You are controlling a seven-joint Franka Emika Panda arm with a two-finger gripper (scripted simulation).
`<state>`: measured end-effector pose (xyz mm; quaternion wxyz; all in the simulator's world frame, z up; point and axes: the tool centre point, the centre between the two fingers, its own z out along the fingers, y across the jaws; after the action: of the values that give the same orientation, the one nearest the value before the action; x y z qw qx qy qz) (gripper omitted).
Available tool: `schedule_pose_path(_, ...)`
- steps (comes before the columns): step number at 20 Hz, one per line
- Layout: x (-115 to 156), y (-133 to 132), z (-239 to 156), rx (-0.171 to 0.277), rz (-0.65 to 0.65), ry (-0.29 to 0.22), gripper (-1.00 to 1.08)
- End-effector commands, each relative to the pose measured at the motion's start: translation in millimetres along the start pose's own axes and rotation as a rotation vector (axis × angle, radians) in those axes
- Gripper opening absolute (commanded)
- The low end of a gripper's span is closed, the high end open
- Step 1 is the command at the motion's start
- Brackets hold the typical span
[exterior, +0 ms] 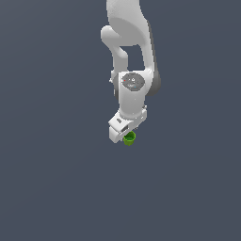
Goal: Pick up the object and move it to a goal position.
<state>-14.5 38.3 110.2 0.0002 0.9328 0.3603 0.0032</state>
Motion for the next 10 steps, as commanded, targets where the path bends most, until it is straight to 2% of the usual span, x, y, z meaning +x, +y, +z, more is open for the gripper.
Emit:
schedule_pose_path(1,-1,-4,5,0.0,-0.07,-0.002,1.0)
schedule_pose_path(10,-4,-12,15,0.003,-0.231,-0.005,1.0)
